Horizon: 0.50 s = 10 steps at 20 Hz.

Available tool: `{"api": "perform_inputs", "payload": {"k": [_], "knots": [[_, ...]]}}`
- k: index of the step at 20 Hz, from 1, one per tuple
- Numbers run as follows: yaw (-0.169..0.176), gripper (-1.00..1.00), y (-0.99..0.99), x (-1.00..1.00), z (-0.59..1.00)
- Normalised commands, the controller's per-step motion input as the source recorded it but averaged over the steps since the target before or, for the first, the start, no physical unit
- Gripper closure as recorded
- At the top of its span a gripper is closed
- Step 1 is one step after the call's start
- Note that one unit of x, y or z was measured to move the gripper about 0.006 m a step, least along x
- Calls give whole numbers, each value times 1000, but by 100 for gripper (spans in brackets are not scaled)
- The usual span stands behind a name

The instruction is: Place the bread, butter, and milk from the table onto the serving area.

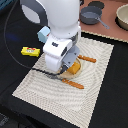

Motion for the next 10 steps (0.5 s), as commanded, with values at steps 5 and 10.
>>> {"api": "perform_inputs", "payload": {"k": [5, 10], "knots": [[0, -100, 312, -1000, 432], [3, -100, 305, -1000, 211]]}}
